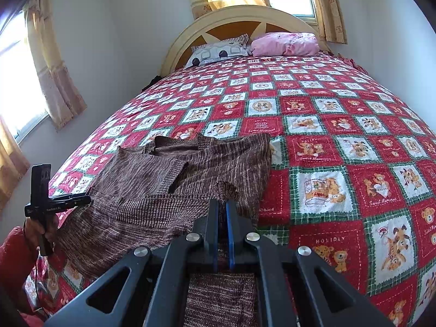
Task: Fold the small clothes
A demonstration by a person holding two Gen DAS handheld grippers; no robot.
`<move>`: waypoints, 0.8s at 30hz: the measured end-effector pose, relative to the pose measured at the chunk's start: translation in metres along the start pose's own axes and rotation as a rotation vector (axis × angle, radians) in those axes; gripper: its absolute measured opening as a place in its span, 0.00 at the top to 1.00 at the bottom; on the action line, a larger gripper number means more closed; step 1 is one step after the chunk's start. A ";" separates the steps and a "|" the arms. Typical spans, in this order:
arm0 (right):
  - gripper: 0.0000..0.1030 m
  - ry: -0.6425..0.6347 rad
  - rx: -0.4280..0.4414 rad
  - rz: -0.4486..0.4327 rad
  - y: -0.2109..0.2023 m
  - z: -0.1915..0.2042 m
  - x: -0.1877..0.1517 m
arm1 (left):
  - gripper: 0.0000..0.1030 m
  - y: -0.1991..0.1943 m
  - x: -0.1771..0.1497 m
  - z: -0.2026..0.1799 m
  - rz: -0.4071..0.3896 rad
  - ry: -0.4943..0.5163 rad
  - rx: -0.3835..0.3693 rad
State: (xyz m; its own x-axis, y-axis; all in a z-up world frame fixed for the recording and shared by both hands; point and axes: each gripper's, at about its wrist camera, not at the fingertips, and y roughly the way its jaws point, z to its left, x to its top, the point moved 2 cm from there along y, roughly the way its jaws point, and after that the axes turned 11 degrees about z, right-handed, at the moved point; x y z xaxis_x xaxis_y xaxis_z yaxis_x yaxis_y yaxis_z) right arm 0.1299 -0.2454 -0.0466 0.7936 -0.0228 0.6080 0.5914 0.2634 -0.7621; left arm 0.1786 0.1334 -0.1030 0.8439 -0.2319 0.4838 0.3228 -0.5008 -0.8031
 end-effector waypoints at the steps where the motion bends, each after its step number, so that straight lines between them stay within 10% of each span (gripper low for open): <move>1: 0.96 0.001 0.001 0.000 0.000 0.000 0.000 | 0.67 0.000 0.000 0.000 0.004 -0.002 -0.001; 6: 0.96 0.002 -0.004 -0.002 0.000 0.000 0.000 | 0.89 -0.001 0.003 0.009 -0.009 -0.088 0.006; 24: 0.96 -0.148 -0.105 -0.119 -0.031 0.029 0.064 | 0.90 -0.070 0.058 -0.018 -0.259 -0.077 0.095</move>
State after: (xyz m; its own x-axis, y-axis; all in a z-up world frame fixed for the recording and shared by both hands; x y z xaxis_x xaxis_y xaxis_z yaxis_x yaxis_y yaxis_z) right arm 0.1580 -0.2277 0.0227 0.6920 0.0963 0.7154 0.6977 0.1652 -0.6971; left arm 0.1969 0.1398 -0.0122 0.7570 -0.0402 0.6522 0.5678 -0.4536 -0.6869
